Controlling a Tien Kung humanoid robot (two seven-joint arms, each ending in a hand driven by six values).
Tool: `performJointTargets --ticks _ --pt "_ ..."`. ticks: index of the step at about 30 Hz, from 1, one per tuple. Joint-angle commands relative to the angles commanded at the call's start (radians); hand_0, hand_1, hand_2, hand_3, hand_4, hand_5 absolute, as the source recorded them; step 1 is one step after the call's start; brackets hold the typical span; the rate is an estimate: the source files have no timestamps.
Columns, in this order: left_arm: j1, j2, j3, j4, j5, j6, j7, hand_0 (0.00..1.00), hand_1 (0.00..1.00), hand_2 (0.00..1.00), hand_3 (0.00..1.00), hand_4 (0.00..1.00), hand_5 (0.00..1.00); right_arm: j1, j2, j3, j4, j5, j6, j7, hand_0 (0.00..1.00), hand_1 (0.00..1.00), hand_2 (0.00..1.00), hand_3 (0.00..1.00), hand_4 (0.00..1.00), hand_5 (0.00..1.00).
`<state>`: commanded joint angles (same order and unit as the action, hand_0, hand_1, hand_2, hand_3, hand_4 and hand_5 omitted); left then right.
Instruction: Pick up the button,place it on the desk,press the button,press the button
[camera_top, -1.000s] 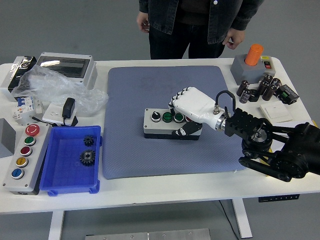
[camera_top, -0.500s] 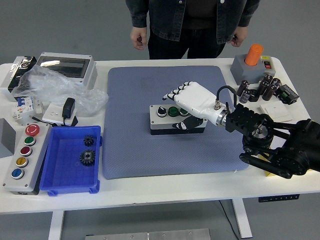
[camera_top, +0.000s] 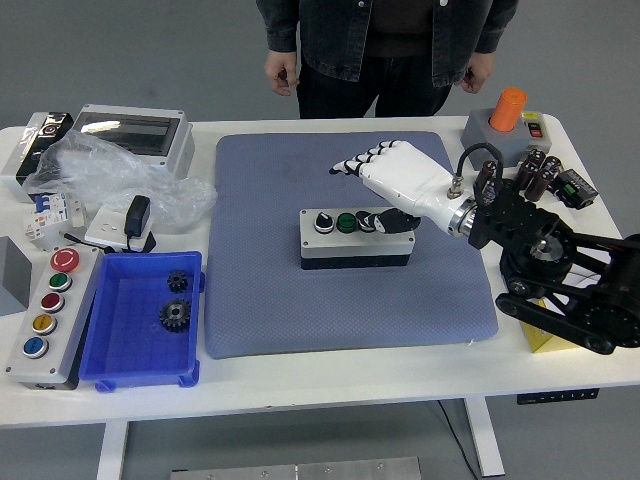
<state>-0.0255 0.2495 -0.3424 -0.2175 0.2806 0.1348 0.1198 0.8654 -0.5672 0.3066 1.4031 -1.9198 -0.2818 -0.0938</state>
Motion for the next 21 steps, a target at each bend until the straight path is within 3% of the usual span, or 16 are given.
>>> performJointTargets --ticks 1,2,7,8,13,14,19,20,21 --pt "0.001 0.000 0.000 0.000 0.000 0.000 0.000 0.665 0.691 0.617 0.643 0.639 0.383 -0.018 -0.012 0.025 0.027 0.023 0.007 -0.016 0.671 0.694 0.773 0.842 0.730 0.110" --pt "0.001 -0.001 0.001 0.000 -0.001 0.000 0.000 0.665 0.691 0.616 0.642 0.638 0.382 -0.037 -0.022 0.052 0.053 0.045 0.014 -0.037 0.678 0.702 0.782 0.867 0.871 0.221" --pt "0.005 -0.003 0.003 0.001 -0.002 0.000 0.000 0.665 0.691 0.616 0.642 0.638 0.382 -0.137 -0.042 0.172 0.168 0.057 0.050 -0.153 0.678 0.702 0.782 0.867 0.871 0.221" --pt "0.006 -0.004 0.003 0.001 -0.003 0.000 0.000 0.665 0.691 0.616 0.641 0.637 0.383 -0.154 -0.043 0.194 0.187 0.050 0.057 -0.175 0.650 0.669 0.678 0.841 0.878 0.376" --pt "0.008 -0.004 0.003 0.001 -0.003 0.000 -0.001 0.665 0.691 0.616 0.641 0.637 0.383 -0.218 -0.039 0.280 0.265 -0.019 0.094 -0.290 0.650 0.669 0.678 0.841 0.878 0.376" --pt "0.007 -0.003 0.002 0.001 -0.002 0.000 -0.001 0.665 0.691 0.616 0.641 0.636 0.383 -0.221 -0.039 0.280 0.270 -0.030 0.108 -0.312 0.386 0.468 0.336 0.744 0.492 0.243" --pt "0.005 -0.002 0.000 0.000 0.000 0.000 -0.002 0.665 0.691 0.616 0.641 0.636 0.383 -0.215 -0.044 0.236 0.264 -0.042 0.191 -0.389 0.386 0.468 0.336 0.744 0.492 0.243" --pt "0.005 -0.002 0.000 0.000 0.000 0.000 -0.001 0.665 0.691 0.617 0.641 0.635 0.385 -0.214 -0.045 0.226 0.259 -0.038 0.209 -0.399 0.389 0.380 0.245 0.739 0.409 0.050" --pt "0.005 -0.002 0.000 0.000 -0.001 0.000 -0.002 0.665 0.691 0.617 0.641 0.635 0.385 -0.212 -0.046 0.217 0.254 -0.034 0.224 -0.407 0.389 0.380 0.245 0.739 0.409 0.050"
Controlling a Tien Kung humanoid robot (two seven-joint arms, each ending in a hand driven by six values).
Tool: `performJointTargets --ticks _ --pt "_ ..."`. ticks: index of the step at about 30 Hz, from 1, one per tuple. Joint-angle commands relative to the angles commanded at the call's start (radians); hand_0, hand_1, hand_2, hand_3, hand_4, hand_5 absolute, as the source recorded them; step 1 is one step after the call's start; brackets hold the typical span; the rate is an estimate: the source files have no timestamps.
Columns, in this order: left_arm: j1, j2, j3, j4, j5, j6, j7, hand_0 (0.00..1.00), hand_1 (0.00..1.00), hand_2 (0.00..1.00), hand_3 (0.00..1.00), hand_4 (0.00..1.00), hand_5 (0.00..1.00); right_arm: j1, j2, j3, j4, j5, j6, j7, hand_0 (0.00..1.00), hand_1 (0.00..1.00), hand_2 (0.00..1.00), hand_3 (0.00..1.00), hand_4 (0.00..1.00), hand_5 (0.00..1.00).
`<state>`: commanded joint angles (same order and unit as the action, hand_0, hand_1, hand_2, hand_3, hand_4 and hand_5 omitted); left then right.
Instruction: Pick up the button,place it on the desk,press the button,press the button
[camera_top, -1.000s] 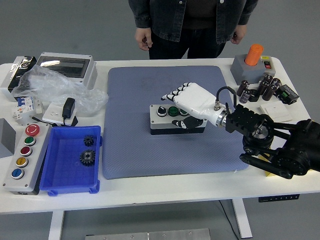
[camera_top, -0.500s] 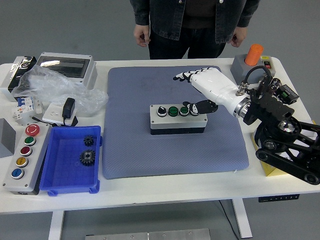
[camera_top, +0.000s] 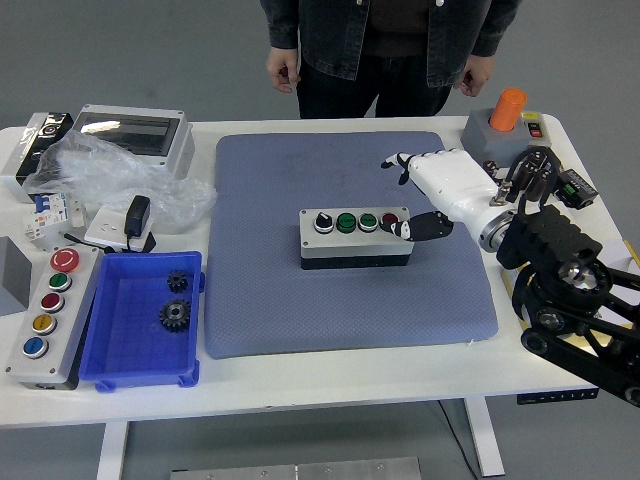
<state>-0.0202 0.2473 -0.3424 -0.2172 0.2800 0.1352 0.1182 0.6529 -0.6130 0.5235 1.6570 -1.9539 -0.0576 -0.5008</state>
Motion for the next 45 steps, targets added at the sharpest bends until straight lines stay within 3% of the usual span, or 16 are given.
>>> performJointTargets --ticks 4,5,9,27,45 --pt "0.002 0.000 0.002 0.001 -0.002 0.000 0.000 0.665 0.691 0.617 0.641 0.635 0.385 0.003 -0.001 -0.025 -0.010 0.012 0.037 -0.018 0.389 0.380 0.245 0.739 0.409 0.050" --pt "0.002 0.000 0.002 0.001 -0.003 0.000 0.000 0.665 0.691 0.617 0.641 0.634 0.387 0.004 -0.001 -0.029 -0.011 0.013 0.042 -0.020 0.376 0.351 0.213 0.735 0.391 0.002" --pt "0.002 0.000 0.001 0.001 -0.002 0.001 0.000 0.665 0.691 0.617 0.641 0.634 0.387 0.009 0.002 -0.042 -0.019 0.017 0.047 -0.021 0.376 0.351 0.213 0.735 0.391 0.002" --pt "0.000 -0.002 -0.001 -0.001 -0.001 0.003 -0.002 0.665 0.691 0.617 0.642 0.633 0.387 0.023 0.034 -0.098 -0.097 0.038 0.014 0.002 0.378 0.346 0.209 0.743 0.383 0.002" --pt "0.003 0.000 -0.005 -0.002 0.004 0.005 -0.003 0.665 0.691 0.617 0.642 0.634 0.387 0.029 0.039 -0.137 -0.107 0.039 0.004 0.006 0.366 0.331 0.205 0.731 0.383 0.002"
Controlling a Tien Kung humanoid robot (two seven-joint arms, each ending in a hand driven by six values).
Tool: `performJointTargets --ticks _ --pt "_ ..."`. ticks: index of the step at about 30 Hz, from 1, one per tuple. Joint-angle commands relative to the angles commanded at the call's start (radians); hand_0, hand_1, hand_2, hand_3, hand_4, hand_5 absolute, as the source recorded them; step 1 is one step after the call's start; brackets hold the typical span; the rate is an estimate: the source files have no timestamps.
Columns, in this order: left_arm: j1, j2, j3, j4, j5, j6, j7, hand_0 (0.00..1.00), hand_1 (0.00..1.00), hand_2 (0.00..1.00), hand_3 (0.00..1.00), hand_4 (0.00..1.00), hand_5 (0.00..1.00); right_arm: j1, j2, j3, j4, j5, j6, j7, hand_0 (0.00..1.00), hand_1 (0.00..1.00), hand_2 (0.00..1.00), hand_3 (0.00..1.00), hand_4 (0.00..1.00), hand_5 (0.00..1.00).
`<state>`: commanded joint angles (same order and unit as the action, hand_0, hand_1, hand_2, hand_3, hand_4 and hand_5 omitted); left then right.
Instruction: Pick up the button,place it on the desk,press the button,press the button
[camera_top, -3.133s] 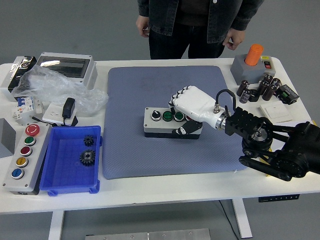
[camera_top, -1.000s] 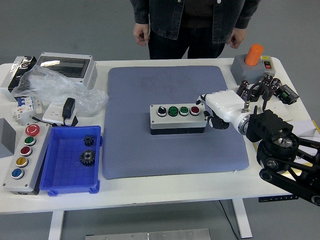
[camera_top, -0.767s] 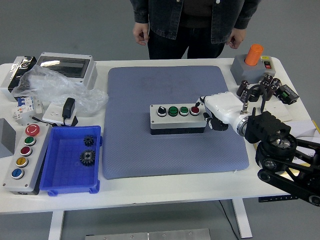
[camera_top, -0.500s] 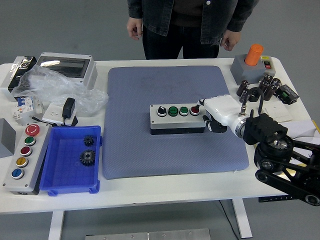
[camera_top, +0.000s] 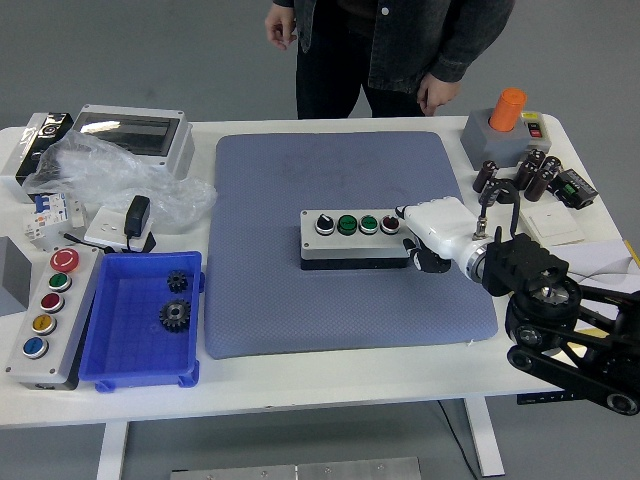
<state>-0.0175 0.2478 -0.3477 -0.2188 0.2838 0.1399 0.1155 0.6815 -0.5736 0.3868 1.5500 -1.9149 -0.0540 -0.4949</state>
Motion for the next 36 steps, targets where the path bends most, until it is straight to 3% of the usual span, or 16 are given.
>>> performJointTargets --ticks 14,15,19,20,25,26,31,32,36 --pt "0.004 0.003 0.005 0.001 -0.012 0.000 0.002 0.665 0.691 0.617 0.643 0.634 0.388 -0.041 -0.060 0.219 0.103 0.139 -0.051 0.087 0.363 0.329 0.200 0.725 0.382 0.002" --pt "0.003 0.005 0.006 0.001 -0.013 0.000 0.002 0.665 0.691 0.617 0.642 0.633 0.388 -0.045 -0.060 0.234 0.101 0.154 -0.062 0.103 0.298 0.319 0.216 0.725 0.429 0.215" --pt "0.002 0.012 0.005 0.000 -0.013 0.001 0.002 0.665 0.691 0.617 0.642 0.633 0.388 -0.054 -0.052 0.267 0.078 0.207 -0.079 0.159 0.298 0.319 0.216 0.725 0.429 0.215" --pt "0.003 0.015 0.005 0.000 -0.013 0.001 0.003 0.665 0.691 0.617 0.643 0.634 0.388 -0.055 -0.047 0.269 0.070 0.216 -0.080 0.170 0.337 0.386 0.461 0.793 0.808 0.343" --pt "0.010 0.025 0.004 0.001 -0.018 0.002 0.003 0.665 0.691 0.617 0.643 0.634 0.388 -0.059 -0.029 0.260 0.045 0.213 -0.069 0.184 0.337 0.386 0.461 0.793 0.808 0.343" --pt "0.013 0.025 0.002 0.001 -0.020 0.002 0.003 0.665 0.691 0.617 0.643 0.634 0.389 -0.061 -0.025 0.258 0.040 0.210 -0.067 0.184 0.710 0.754 0.834 0.948 0.998 0.531" --pt "0.034 0.023 -0.008 0.002 -0.028 0.002 0.003 0.665 0.691 0.617 0.643 0.634 0.389 -0.080 -0.013 0.264 0.031 0.191 -0.061 0.180 0.710 0.754 0.834 0.948 0.998 0.531" --pt "0.036 0.023 -0.006 0.003 -0.032 0.002 0.004 0.665 0.691 0.617 0.643 0.633 0.388 -0.083 -0.011 0.273 0.031 0.186 -0.061 0.178 0.912 0.938 0.998 0.998 0.998 0.580" --pt "0.038 0.023 0.000 0.005 -0.041 0.002 0.003 0.665 0.691 0.617 0.643 0.633 0.388 -0.090 -0.003 0.295 0.035 0.171 -0.060 0.174 0.912 0.938 0.998 0.998 0.998 0.580"
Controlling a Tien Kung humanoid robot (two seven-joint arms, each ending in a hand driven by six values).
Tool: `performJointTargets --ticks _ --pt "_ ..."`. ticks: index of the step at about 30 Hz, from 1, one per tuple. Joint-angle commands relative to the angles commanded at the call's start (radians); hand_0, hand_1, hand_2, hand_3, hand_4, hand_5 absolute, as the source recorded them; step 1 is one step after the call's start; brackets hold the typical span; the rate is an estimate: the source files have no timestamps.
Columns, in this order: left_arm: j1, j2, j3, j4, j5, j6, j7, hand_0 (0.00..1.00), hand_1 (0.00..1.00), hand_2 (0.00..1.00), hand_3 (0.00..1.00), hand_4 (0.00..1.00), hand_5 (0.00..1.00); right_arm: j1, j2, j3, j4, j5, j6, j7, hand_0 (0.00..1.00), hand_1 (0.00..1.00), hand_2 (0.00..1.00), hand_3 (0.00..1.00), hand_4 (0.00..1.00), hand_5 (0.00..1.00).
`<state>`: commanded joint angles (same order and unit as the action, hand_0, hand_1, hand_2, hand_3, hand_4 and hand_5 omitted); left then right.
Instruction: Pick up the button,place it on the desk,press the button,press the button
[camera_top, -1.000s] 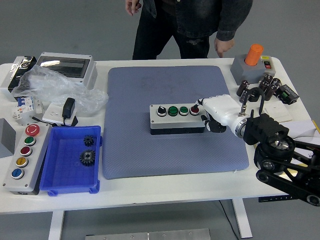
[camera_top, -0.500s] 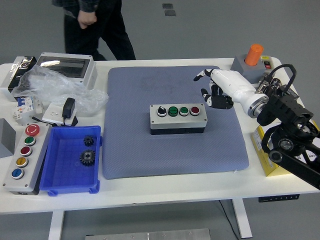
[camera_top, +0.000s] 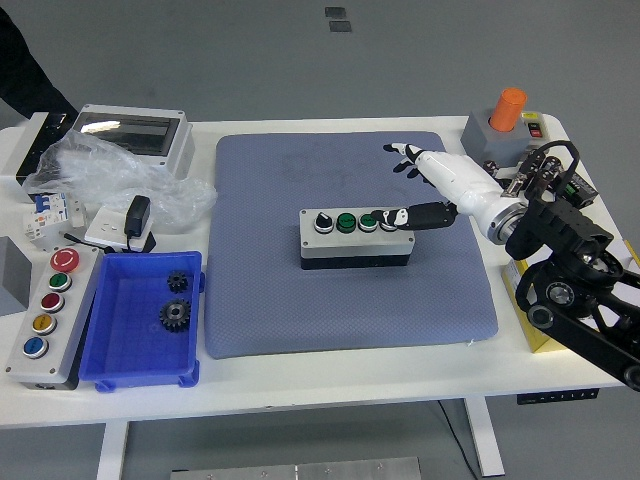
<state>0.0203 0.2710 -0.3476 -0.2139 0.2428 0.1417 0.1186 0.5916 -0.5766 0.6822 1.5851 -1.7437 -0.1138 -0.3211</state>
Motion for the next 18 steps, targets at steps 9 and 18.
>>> performJointTargets --ticks 9,18 --pt "-0.004 0.001 -0.003 0.000 0.002 0.001 -0.001 0.665 0.691 0.617 0.644 0.634 0.389 -0.007 0.014 -0.007 -0.003 -0.029 0.004 -0.014 0.963 0.980 0.998 0.998 0.998 0.612" --pt "-0.006 0.002 -0.014 -0.001 0.012 0.001 -0.001 0.665 0.691 0.617 0.645 0.635 0.391 -0.035 0.021 0.028 -0.012 -0.070 -0.019 -0.019 0.963 0.979 0.998 0.998 0.998 0.613"
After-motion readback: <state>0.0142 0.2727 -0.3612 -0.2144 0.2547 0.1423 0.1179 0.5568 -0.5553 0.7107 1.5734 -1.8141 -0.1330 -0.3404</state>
